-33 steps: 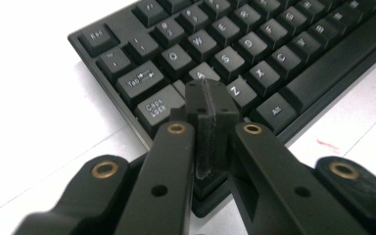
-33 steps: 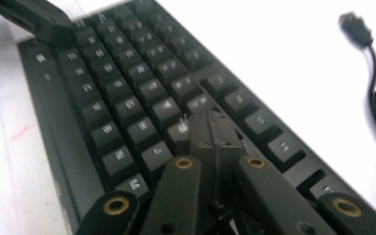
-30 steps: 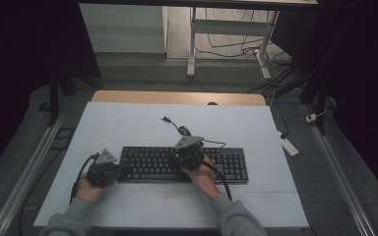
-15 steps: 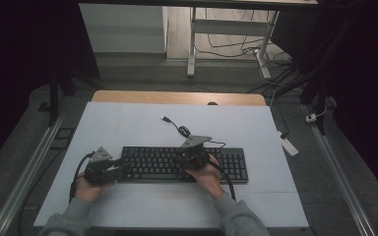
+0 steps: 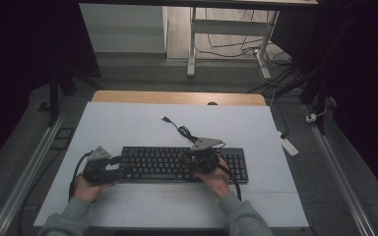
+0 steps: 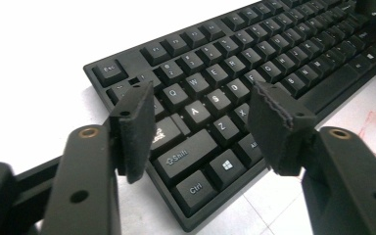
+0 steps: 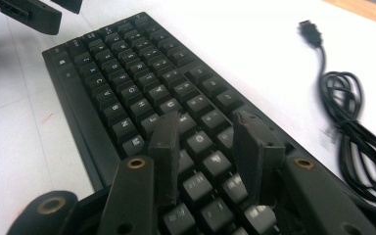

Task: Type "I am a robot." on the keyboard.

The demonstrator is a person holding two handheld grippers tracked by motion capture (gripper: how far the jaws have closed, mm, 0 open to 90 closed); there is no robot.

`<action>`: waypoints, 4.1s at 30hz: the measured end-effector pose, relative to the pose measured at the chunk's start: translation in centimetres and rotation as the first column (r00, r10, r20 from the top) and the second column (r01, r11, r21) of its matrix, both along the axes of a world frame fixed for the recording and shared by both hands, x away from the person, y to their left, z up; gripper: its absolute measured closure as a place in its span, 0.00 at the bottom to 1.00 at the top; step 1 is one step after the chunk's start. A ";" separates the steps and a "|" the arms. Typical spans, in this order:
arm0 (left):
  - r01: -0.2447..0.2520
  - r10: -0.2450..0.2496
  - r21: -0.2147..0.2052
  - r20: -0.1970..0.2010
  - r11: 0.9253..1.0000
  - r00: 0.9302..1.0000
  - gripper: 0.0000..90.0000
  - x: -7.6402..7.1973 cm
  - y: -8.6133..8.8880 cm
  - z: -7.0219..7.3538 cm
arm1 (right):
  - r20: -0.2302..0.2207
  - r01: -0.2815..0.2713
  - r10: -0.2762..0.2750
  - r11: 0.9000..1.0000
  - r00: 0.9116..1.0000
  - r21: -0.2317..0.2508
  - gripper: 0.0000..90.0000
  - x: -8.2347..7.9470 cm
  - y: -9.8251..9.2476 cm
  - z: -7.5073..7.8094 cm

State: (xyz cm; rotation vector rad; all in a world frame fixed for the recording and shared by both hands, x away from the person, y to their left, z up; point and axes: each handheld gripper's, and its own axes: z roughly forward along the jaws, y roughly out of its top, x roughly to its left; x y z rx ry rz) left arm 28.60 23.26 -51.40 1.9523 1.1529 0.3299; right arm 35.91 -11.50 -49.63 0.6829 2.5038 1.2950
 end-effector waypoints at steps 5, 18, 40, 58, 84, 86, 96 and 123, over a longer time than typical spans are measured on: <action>0.019 -0.019 -0.009 -0.002 1.000 1.000 0.44 0.0 -0.1 0.2 | 0.009 0.019 -0.019 1.000 1.000 0.005 0.69 -0.5 -1.5 0.4; 0.116 -0.116 -0.028 0.024 0.993 0.993 0.44 0.0 -1.5 1.4 | 0.015 0.053 -0.053 0.999 0.998 0.012 0.69 -1.5 -4.3 0.6; 0.259 -0.259 0.003 0.018 0.966 0.966 0.64 1.1 -5.6 2.1 | 0.018 0.078 -0.078 0.997 0.997 0.019 0.69 -2.2 -5.7 0.5; 0.343 -0.343 0.049 -0.007 0.938 0.939 0.99 1.8 -8.1 1.5 | 0.021 0.095 -0.095 0.995 0.995 0.006 0.69 -2.6 -6.7 0.3; 0.353 -0.345 0.127 -0.079 0.927 0.935 0.99 2.2 -9.5 -0.6 | 0.015 0.096 -0.096 0.995 0.995 -0.001 0.68 -2.5 -6.7 0.1; 0.353 -0.345 0.125 -0.079 0.927 0.935 0.99 2.2 -9.5 -0.6 | 0.012 0.094 -0.094 0.996 0.995 -0.001 0.68 -2.5 -6.7 0.1; 0.350 -0.343 0.149 -0.072 0.925 0.937 0.99 2.2 -9.7 -0.9 | 0.014 0.096 -0.096 0.995 0.995 0.000 0.68 -2.5 -6.7 0.0; 0.171 -0.171 0.037 -0.005 0.985 0.985 0.38 2.2 -5.3 2.6 | 0.018 0.095 -0.095 0.995 0.995 -0.001 0.67 -2.5 -6.7 0.1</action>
